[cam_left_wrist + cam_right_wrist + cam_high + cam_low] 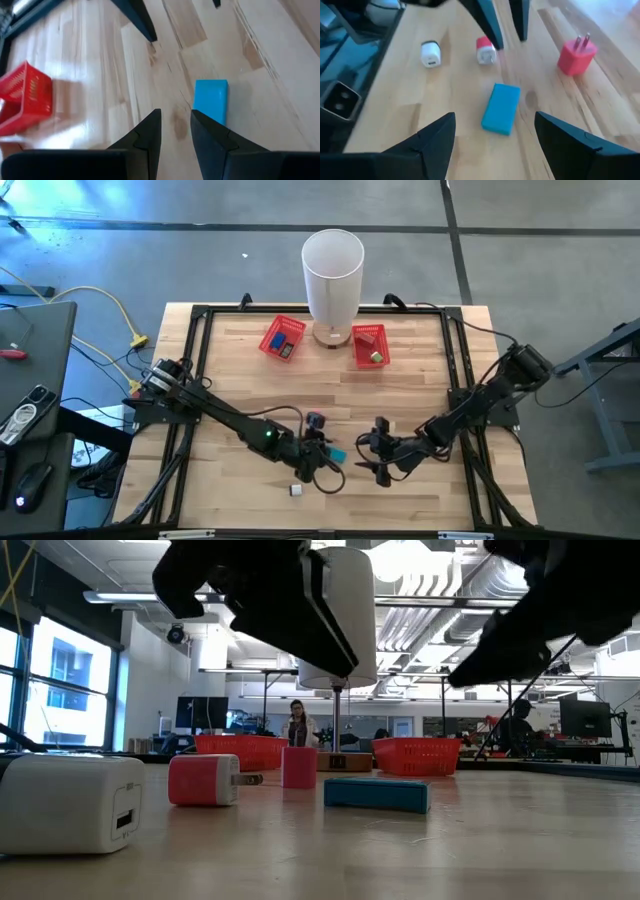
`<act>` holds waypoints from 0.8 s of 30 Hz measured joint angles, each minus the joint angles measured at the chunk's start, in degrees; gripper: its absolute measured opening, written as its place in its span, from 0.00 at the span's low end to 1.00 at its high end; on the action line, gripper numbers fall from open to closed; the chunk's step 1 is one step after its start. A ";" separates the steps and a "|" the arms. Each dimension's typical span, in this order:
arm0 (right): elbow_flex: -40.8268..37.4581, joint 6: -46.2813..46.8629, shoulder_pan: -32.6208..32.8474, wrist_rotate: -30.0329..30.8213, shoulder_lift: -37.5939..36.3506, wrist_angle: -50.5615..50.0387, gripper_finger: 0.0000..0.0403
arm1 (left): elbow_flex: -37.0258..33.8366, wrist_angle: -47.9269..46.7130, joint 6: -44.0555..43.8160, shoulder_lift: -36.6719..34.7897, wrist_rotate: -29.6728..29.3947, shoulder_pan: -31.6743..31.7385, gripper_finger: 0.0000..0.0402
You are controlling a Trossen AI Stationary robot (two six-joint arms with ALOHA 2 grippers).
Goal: Sort adapters and digital timers
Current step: Put the light blue digital timer into the left red bin
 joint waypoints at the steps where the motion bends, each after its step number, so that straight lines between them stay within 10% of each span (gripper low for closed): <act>1: 0.02 0.16 -0.02 0.02 0.89 0.17 0.65 | 0.00 -0.38 -1.10 0.00 0.00 -0.13 0.24; 24: 0.06 -3.21 0.94 -2.22 7.47 0.68 0.62 | 0.00 0.02 -21.64 0.00 0.89 -4.39 0.24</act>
